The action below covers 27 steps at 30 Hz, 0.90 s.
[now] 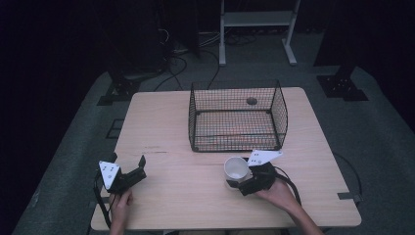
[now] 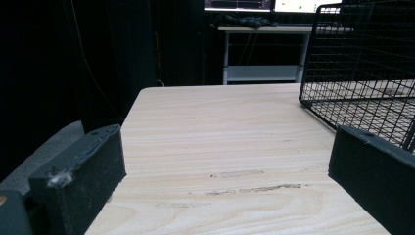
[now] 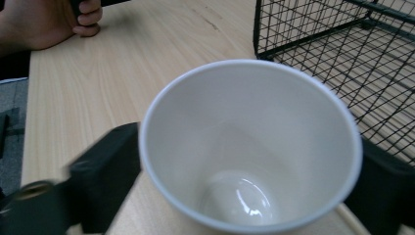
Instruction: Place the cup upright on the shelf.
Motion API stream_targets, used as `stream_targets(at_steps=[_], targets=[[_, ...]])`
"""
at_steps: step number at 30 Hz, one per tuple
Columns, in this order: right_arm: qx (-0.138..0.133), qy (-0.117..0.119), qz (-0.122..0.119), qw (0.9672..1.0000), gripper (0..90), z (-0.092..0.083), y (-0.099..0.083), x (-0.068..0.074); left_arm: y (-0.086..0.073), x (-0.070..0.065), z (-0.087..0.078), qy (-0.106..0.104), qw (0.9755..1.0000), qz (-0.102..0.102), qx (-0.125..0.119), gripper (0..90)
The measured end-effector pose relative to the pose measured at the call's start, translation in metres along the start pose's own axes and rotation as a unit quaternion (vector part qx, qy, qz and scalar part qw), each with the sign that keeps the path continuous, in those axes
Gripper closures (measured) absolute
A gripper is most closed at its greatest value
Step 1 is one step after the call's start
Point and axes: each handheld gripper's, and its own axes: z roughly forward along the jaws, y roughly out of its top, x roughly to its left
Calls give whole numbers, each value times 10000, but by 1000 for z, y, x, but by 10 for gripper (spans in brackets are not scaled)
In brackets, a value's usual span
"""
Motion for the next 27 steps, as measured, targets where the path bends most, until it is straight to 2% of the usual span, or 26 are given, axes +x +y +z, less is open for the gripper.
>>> stream_targets(at_steps=[4, 9, 15, 24, 27], targets=[[-25, -21, -14, 10000, 188, -1, 2, -2, 0, 0, 0, -3, 10000, -1, -2, 0], [-37, 95, -7, 9999, 190, -2, 7, -2, 0, 0, 0, -1, 10000, -4, 1, 0], [-27, 410, 46, 9991, 191, -7, 17, -5, 0, 0, 0, -7, 10000, 0, -4, 0], [-171, 577, 203, 9980, 192, -20, 31, -21, 0, 0, 0, -4, 10000, -6, -1, 0], [-182, 587, 136, 9980, 192, -23, 37, -24, 0, 0, 0, 4, 10000, -21, 7, 0]])
